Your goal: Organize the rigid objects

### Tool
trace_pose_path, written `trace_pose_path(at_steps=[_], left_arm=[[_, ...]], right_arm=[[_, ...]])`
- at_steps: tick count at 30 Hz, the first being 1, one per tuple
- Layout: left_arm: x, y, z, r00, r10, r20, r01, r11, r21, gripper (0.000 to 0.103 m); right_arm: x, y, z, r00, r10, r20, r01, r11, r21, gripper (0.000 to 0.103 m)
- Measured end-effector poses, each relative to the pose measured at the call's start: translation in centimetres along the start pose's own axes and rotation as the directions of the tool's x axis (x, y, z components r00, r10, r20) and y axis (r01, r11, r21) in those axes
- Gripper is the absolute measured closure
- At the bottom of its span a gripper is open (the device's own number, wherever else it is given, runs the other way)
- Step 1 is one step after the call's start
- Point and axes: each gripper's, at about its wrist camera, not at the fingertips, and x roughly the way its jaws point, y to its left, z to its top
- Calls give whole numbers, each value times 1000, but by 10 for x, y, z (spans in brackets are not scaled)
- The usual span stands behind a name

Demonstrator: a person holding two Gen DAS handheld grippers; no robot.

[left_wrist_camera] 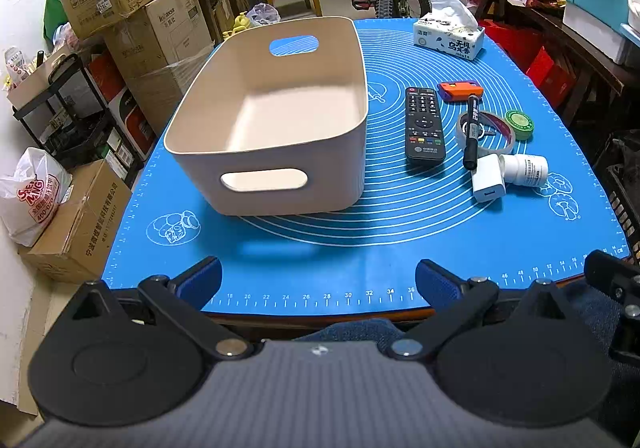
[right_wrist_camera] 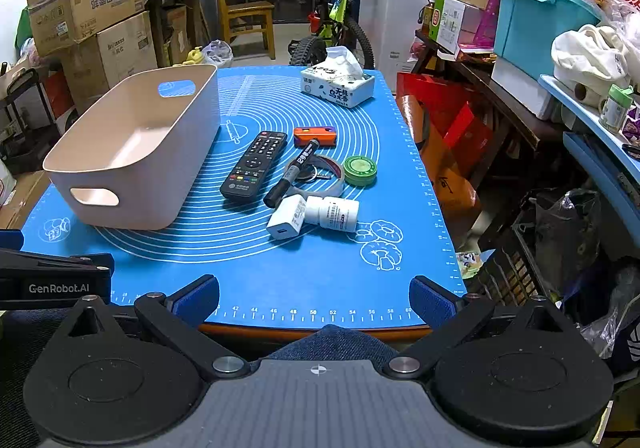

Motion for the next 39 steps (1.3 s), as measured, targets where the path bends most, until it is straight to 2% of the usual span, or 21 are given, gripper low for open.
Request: trace_pose_path(at_steps=[39], left_arm=[[1, 1, -5, 1000, 2, -5, -2, 1000, 0, 1]], right_arm=[[2, 1, -2, 1000, 0, 1, 0, 1000, -1, 2]])
